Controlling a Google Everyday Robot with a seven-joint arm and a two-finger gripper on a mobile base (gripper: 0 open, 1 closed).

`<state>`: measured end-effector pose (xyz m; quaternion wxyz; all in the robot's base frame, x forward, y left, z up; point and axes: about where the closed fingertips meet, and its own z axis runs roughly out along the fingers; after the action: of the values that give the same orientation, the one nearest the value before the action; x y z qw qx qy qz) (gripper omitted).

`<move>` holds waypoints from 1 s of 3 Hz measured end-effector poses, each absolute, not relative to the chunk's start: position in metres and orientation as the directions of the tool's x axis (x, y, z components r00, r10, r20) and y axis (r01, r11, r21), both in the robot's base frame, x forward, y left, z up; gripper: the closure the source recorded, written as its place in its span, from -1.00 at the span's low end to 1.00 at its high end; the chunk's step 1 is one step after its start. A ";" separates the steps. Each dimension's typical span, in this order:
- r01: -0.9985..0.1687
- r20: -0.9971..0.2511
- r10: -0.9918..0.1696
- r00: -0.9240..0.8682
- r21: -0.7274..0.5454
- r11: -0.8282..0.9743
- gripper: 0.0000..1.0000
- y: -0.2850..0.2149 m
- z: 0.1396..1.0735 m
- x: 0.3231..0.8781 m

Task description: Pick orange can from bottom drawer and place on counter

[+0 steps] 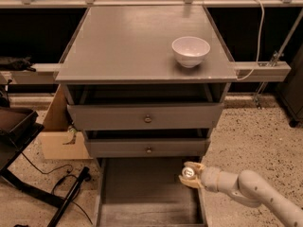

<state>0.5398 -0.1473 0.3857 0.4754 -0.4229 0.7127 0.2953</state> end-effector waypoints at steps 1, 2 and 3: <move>-0.875 -0.919 -0.307 -0.246 0.075 0.478 1.00 -0.120 0.471 0.522; -0.920 -0.908 -0.300 -0.294 0.184 0.345 1.00 -0.051 0.555 0.466; -0.952 -0.903 -0.333 -0.272 0.201 0.232 1.00 -0.016 0.651 0.436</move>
Offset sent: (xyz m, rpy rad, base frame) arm -0.1203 0.1385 0.4175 -0.1644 0.0621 0.3366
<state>0.4356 -0.0160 0.6506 0.3808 -0.4679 0.6863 0.4062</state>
